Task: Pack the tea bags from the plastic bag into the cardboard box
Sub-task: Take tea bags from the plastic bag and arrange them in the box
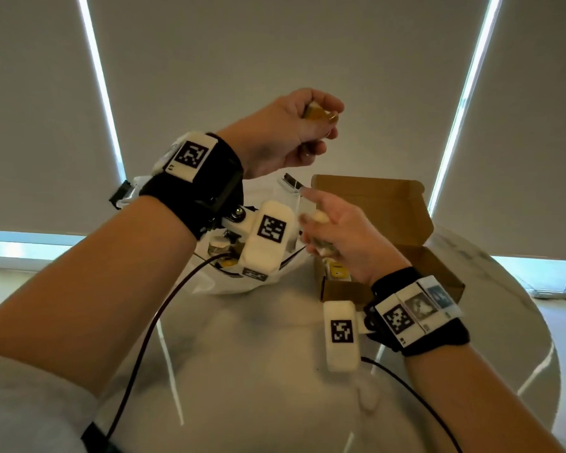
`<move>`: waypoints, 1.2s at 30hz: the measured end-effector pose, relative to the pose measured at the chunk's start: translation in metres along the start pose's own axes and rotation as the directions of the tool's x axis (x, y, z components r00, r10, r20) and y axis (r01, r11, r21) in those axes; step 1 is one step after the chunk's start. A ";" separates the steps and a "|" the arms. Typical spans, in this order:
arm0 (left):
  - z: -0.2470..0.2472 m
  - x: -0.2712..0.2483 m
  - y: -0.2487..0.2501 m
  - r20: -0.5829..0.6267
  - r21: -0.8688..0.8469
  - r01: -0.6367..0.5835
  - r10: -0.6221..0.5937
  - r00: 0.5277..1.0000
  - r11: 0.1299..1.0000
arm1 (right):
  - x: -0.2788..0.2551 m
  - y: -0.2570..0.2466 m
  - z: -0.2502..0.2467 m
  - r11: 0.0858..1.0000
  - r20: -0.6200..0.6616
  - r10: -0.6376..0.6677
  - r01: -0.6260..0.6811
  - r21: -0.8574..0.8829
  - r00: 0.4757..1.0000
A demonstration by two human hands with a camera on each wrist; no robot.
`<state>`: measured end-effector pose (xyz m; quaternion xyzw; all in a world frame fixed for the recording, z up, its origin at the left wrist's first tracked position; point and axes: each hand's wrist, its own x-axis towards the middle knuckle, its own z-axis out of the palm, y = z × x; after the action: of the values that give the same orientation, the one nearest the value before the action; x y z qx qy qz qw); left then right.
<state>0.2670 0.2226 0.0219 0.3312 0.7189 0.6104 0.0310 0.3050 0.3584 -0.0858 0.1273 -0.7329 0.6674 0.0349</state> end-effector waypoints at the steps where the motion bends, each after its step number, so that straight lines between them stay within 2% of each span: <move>1: 0.001 -0.001 0.002 -0.004 -0.009 -0.011 0.011 1.000 1.000 | 0.000 0.001 0.004 0.999 0.057 0.018 -0.015 -0.046 0.998; 3: 0.002 -0.002 0.005 -0.022 -0.041 -0.033 0.032 0.999 0.999 | 0.000 0.004 0.010 0.993 0.111 0.027 -0.014 -0.120 0.993; 6: 0.001 -0.001 0.005 -0.070 -0.097 -0.068 0.062 0.996 0.993 | 0.001 0.005 0.008 0.991 0.091 0.006 0.006 -0.133 0.996; 9: -0.002 0.000 -0.008 -0.159 -0.091 -0.060 0.045 0.986 0.994 | 0.001 0.003 -0.005 0.999 0.033 0.001 -0.002 0.032 0.999; 11: -0.001 -0.003 -0.023 -0.178 -0.029 0.003 -0.008 0.984 1.000 | -0.001 -0.001 -0.016 0.980 -0.015 -0.016 0.018 0.197 1.000; 13: 0.007 -0.007 -0.039 -0.161 0.039 0.094 -0.086 0.983 0.995 | -0.002 -0.003 -0.026 0.962 -0.069 -0.026 0.043 0.268 0.997; 16: 0.028 -0.013 -0.061 -0.076 0.038 0.221 -0.217 0.973 0.975 | -0.001 0.000 -0.036 0.989 -0.152 -0.041 0.061 0.132 0.988; 18: 0.042 -0.014 -0.075 -0.004 0.032 0.236 -0.236 0.972 0.971 | 0.000 0.004 -0.041 0.998 -0.174 -0.053 0.058 0.025 0.983; 20: 0.053 -0.011 -0.089 0.019 -0.016 0.222 -0.221 0.975 0.975 | 0.000 0.007 -0.046 0.998 -0.158 -0.044 0.038 -0.046 0.986; 22: 0.063 -0.008 -0.098 -0.056 -0.128 0.223 -0.231 0.971 0.966 | -0.001 0.008 -0.052 0.997 -0.110 0.015 -0.022 -0.069 0.994; 25: 0.068 -0.007 -0.111 -0.220 -0.244 0.230 -0.285 0.933 0.942 | -0.001 0.014 -0.059 0.992 -0.058 0.070 -0.075 -0.104 0.996; 28: 0.064 -0.008 -0.131 -0.342 -0.099 0.272 -0.289 0.894 0.957 | 0.002 0.022 -0.065 0.954 -0.228 0.010 -0.077 -0.288 0.974; 30: 0.059 -0.009 -0.143 -0.369 0.000 0.302 -0.281 0.886 0.953 | 0.006 0.027 -0.067 0.953 -0.354 0.016 -0.121 -0.279 0.935; 33: 0.057 -0.010 -0.150 -0.327 0.112 0.348 -0.296 0.898 0.931 | 0.011 0.035 -0.071 0.960 -0.472 0.091 -0.203 -0.192 0.877; 36: 0.059 -0.011 -0.151 -0.256 0.190 0.346 -0.294 0.921 0.919 | 0.016 0.044 -0.076 0.921 -0.538 0.109 -0.288 -0.261 0.836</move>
<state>0.2362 0.2623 -0.1330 0.1396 0.8286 0.5421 0.0116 0.2702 0.4341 -0.1165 -0.1407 -0.8076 0.5440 0.1790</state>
